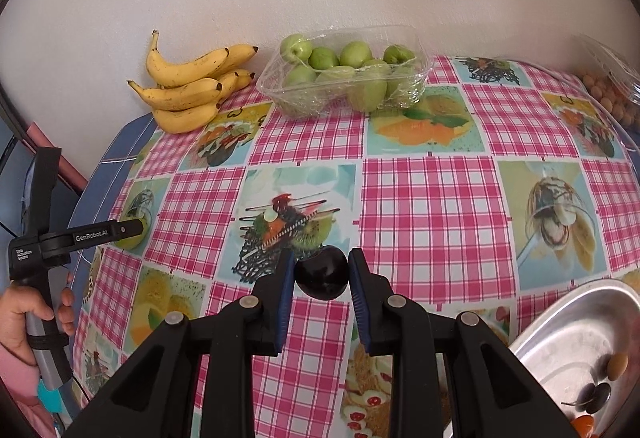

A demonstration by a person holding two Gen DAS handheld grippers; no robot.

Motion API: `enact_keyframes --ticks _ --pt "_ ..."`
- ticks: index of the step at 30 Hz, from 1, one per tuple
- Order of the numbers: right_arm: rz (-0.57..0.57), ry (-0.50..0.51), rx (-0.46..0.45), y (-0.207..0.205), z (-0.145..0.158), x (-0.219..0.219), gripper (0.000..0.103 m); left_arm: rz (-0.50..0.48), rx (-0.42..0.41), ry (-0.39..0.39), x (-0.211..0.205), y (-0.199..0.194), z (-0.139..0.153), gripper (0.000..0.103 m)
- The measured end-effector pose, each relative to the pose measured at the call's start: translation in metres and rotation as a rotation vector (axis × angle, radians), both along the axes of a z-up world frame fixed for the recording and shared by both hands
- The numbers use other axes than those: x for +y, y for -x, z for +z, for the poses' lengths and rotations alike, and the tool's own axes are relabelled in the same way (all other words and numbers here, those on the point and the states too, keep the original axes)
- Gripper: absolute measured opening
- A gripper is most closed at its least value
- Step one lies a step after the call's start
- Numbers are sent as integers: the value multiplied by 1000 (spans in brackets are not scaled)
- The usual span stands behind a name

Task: Organize fruits
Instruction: 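Grasp the black plum with the right gripper while the left gripper grasps the green apple, then carry the plum and the green apple over the steel bowl with both grippers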

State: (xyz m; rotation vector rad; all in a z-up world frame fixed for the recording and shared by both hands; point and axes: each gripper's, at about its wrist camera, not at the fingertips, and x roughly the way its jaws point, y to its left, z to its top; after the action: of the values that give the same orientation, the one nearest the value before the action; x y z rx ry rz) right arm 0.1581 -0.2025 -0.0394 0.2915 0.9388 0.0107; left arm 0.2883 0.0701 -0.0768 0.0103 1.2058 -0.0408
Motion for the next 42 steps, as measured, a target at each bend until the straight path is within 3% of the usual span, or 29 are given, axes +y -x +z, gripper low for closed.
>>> enact_keyframes --ticks 3,17,27,42 --pt "6 1 -5 -2 1 1 28 7 3 -7 -1 -2 -4 54" --pt "-10 -64 57 2 -18 -5 28 56 0 -29 -7 28 8 52" --pt "-61 -135 70 34 0 -15 28 66 2 -13 -34 80 28 52" --pt "-76 -85 59 111 29 -8 28 20 -41 140 -74 173 57 52"
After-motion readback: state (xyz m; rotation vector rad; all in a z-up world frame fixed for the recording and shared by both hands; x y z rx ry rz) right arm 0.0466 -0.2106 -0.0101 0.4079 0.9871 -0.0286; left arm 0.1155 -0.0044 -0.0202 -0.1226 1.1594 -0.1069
